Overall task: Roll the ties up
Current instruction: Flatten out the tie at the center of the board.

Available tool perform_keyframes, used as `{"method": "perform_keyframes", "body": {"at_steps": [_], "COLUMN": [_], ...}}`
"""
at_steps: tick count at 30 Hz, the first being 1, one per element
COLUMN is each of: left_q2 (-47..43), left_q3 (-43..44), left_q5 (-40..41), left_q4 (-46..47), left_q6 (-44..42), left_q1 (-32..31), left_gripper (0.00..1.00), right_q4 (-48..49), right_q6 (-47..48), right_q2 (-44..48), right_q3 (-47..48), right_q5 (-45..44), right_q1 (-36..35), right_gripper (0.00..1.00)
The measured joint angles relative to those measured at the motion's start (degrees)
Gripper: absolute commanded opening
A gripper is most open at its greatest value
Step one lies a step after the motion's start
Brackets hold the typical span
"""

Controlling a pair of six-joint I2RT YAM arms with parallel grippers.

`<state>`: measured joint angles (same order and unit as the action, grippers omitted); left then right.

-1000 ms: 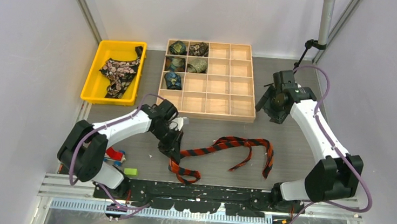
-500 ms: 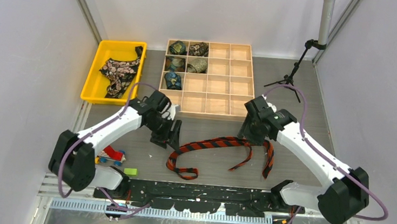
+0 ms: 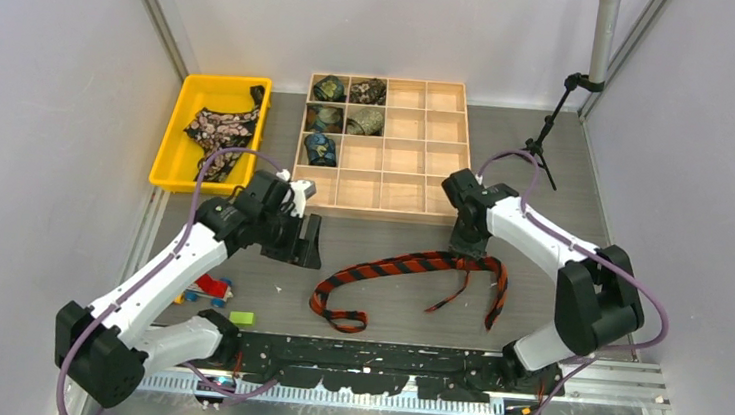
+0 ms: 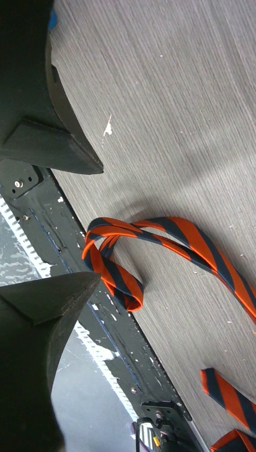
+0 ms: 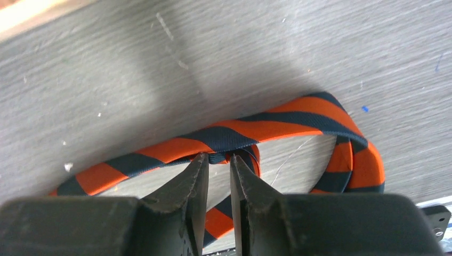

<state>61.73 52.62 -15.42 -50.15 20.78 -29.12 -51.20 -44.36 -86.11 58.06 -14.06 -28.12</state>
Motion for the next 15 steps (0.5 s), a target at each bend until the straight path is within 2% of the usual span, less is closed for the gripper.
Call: {"method": "perform_keyframes", "body": {"at_steps": [4,15], "left_q2": [-2.67,-3.17], "left_q3": [-2.14,-4.35], "left_q5": [-0.07,-1.42], "left_q4": [0.92,4.33], "left_q6": [-0.02,-0.52], "left_q1": [0.0,0.0], "left_gripper": [0.68,0.67], "right_q4": [0.7,1.92], "right_q6": [2.56,9.86], "right_q2": [-3.43,-15.39], "right_q3": [1.92,10.99], "right_q5": [0.26,6.58], "right_q1": [3.48,11.06], "right_gripper": [0.21,0.17]}}
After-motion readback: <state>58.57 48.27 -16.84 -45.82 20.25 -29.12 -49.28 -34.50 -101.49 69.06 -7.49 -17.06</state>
